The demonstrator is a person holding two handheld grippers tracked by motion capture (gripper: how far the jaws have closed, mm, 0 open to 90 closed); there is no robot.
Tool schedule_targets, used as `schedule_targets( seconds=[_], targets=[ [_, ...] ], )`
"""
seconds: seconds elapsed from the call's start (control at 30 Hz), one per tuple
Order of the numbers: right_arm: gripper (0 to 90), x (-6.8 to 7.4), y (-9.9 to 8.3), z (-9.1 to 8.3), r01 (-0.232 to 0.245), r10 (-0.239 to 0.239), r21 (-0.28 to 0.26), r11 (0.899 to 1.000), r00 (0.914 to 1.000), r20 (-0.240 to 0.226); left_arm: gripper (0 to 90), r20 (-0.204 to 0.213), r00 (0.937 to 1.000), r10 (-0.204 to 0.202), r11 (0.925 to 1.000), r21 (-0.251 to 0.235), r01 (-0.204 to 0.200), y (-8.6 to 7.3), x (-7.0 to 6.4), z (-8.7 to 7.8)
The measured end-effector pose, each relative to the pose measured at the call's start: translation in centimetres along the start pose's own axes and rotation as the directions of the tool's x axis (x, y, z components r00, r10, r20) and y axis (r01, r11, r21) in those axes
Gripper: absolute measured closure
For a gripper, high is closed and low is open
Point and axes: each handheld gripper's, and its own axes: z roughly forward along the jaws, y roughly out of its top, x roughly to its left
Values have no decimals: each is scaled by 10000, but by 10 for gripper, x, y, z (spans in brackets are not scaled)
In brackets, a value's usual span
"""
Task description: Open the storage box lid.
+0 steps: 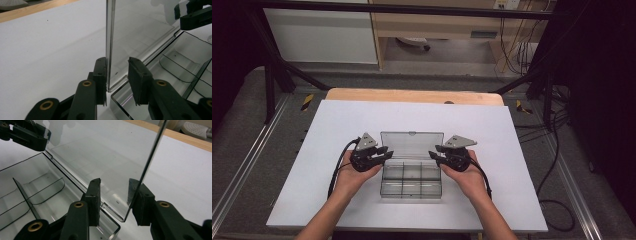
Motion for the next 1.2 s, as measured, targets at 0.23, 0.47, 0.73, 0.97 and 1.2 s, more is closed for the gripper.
schedule_targets(
  seconds=[0.23, 0.47, 0.73, 0.97, 1.2],
  targets=[
    [622, -1, 1, 1, 7, -7, 18, 10000, 10000, 12, 682, 10, 10000, -95, 10000, -3, 95, 0, 1, 0],
    [615, -1, 2, 2, -28, 27, 38, 10000, 10000, 22, 683, 6, 9997, -241, 9997, -6, 241, 1, 2, 0],
    [609, -3, 3, 3, -128, 128, 91, 9999, 9999, 43, 687, 47, 9990, -441, 9990, -57, 442, 2, 5, 1],
    [605, -4, 4, 4, -154, 153, 105, 9998, 9999, 60, 690, 48, 9985, -542, 9985, -99, 542, 2, 6, 2],
    [602, -6, 5, 5, -363, 363, 5, 9993, 9993, -4, 692, 37, 9986, -523, 9986, -87, 523, 2, 7, 2]
  ],
)
